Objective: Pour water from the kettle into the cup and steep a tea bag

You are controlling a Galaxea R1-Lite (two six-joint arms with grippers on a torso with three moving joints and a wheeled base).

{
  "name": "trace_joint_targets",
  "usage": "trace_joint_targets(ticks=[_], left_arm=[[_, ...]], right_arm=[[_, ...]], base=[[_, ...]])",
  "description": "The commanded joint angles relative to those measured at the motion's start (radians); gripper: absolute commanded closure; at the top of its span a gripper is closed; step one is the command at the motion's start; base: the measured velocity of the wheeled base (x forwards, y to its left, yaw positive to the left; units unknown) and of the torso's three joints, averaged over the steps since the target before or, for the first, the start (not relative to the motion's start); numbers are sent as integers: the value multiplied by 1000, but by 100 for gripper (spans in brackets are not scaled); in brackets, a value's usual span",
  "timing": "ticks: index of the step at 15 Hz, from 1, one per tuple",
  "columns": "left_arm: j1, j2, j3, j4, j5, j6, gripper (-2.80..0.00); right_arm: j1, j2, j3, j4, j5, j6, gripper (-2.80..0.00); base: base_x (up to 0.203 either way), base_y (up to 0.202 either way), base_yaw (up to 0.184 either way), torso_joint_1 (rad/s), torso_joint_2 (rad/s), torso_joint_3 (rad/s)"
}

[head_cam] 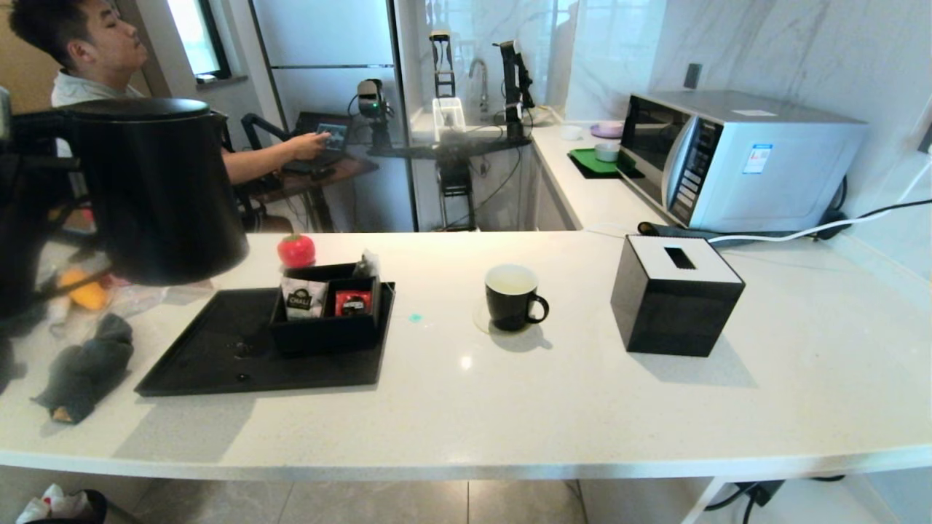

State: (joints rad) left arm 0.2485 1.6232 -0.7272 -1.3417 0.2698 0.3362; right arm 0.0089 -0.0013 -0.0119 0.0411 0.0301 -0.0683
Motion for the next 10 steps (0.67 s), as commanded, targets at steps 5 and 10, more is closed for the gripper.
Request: trace_joint_targets(ticks=[5, 10], left_arm=[[129, 72, 176, -192, -31, -30, 0], [164, 204, 220, -228, -56, -75, 0]], right_arm=[[0, 1, 0, 0, 1, -1, 0], [0, 1, 1, 0, 1, -1, 0]], base=[[0, 0, 0, 0, 0, 0], [0, 0, 0, 0, 0, 0]])
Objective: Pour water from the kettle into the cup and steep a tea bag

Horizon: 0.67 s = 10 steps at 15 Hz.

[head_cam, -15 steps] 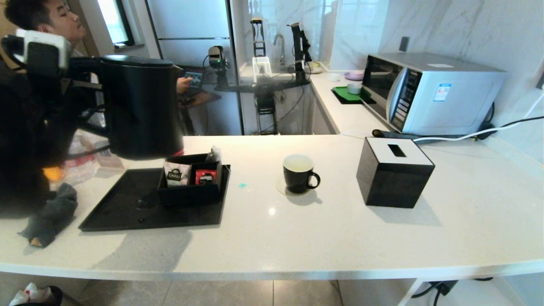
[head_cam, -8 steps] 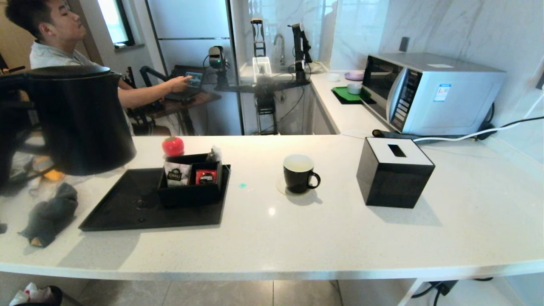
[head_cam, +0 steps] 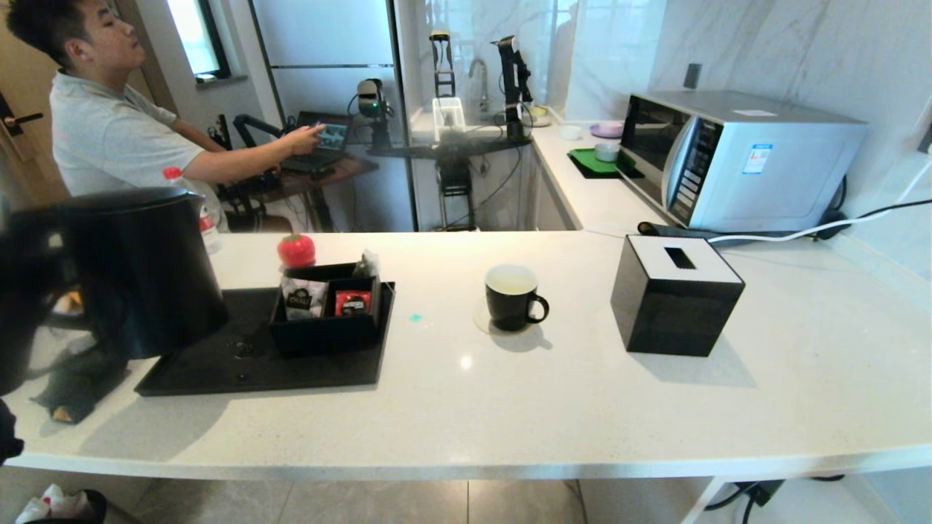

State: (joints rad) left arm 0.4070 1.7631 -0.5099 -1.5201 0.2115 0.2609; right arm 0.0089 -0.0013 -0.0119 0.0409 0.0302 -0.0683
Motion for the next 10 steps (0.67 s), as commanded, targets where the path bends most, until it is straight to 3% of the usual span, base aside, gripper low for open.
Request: trace_joint_targets(ticks=[1, 10], left_arm=[[10, 91, -5, -50, 2, -5, 0], [35, 280, -136, -50, -14, -75, 0]], right_arm=[[0, 1, 0, 1, 1, -1, 0], [-1, 1, 0, 1, 1, -1, 0]], base=[[0, 0, 0, 0, 0, 0], [0, 0, 0, 0, 0, 0]])
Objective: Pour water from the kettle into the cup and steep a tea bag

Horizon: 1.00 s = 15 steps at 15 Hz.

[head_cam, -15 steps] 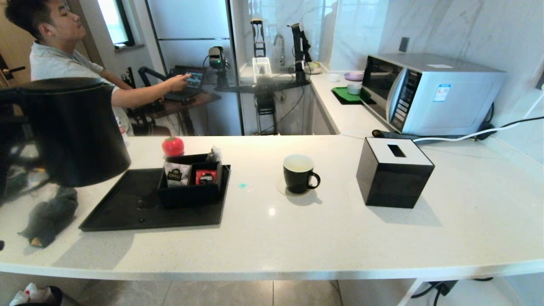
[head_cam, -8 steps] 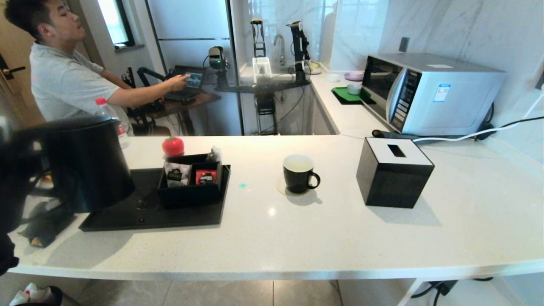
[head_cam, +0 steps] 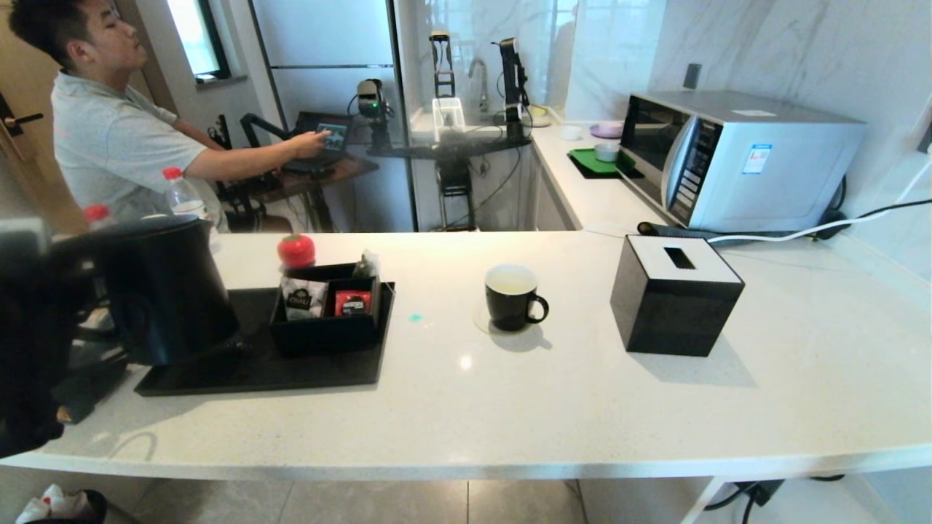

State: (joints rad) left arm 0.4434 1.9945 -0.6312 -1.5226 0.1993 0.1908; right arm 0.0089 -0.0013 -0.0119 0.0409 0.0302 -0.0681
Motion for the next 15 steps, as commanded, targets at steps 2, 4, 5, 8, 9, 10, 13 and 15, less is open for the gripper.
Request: trace_joint_targets(ticks=[2, 4, 5, 8, 9, 10, 13, 15], left_arm=[[-3, 66, -18, -47, -52, -24, 0], [-11, 87, -36, -47, -79, -46, 0], [-23, 98, -40, -47, -85, -51, 0], [-52, 118, -41, -47, -88, -80, 0], [-54, 127, -48, -47, -100, -90, 0], [-52, 134, -63, -47, -118, -95, 0], [-48, 161, -119, -47, -157, -96, 0], [-46, 178, -169, -47, -159, -97, 0]], right_arm=[[0, 1, 0, 1, 0, -1, 0], [0, 1, 0, 1, 0, -1, 0], [0, 1, 0, 1, 0, -1, 0], [0, 1, 0, 1, 0, -1, 0], [0, 1, 0, 1, 0, -1, 0], [0, 1, 1, 1, 0, -1, 0], [0, 1, 0, 1, 0, -1, 0], [0, 1, 0, 1, 0, -1, 0]], base=[[0, 0, 0, 0, 0, 0], [0, 0, 0, 0, 0, 0], [0, 0, 0, 0, 0, 0], [0, 0, 0, 0, 0, 0], [0, 0, 0, 0, 0, 0], [0, 0, 0, 0, 0, 0], [0, 0, 0, 0, 0, 0], [0, 0, 0, 0, 0, 0]])
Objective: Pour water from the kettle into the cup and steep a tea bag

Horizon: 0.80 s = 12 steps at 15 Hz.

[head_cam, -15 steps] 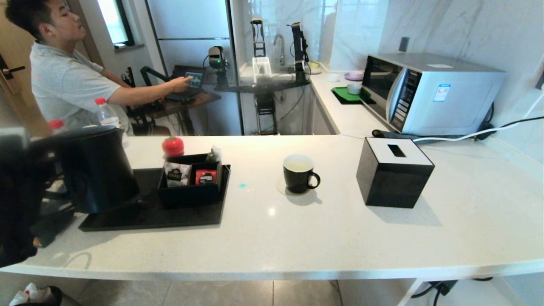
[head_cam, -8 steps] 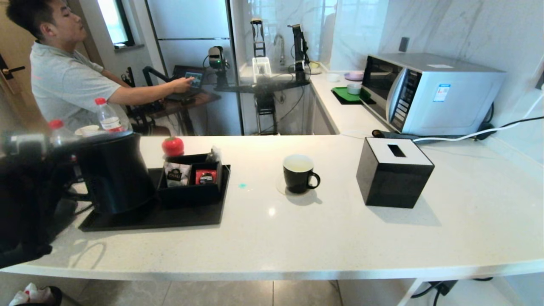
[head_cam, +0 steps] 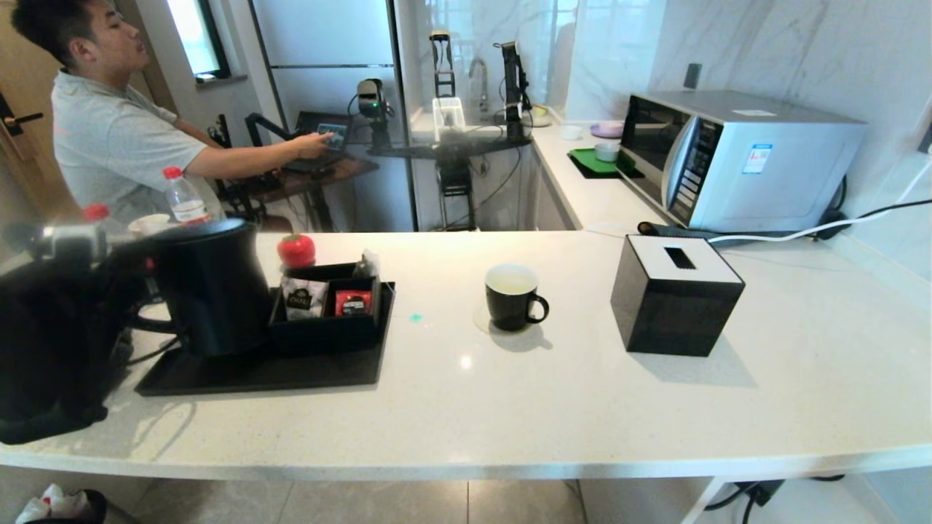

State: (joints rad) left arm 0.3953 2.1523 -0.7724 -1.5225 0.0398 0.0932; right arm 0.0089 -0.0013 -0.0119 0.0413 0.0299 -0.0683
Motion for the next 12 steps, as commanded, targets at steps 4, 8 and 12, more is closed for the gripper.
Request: trace_joint_targets(ticks=[4, 8, 12], left_arm=[[7, 45, -68, -47, -3, -27, 0], [40, 82, -99, -47, -48, -48, 0], [75, 148, -175, -47, -108, -68, 0]], right_arm=[[0, 1, 0, 0, 1, -1, 0], [0, 1, 0, 0, 1, -1, 0], [0, 1, 1, 0, 1, -1, 0]], base=[[0, 0, 0, 0, 0, 0], [0, 0, 0, 0, 0, 0], [0, 0, 0, 0, 0, 0]])
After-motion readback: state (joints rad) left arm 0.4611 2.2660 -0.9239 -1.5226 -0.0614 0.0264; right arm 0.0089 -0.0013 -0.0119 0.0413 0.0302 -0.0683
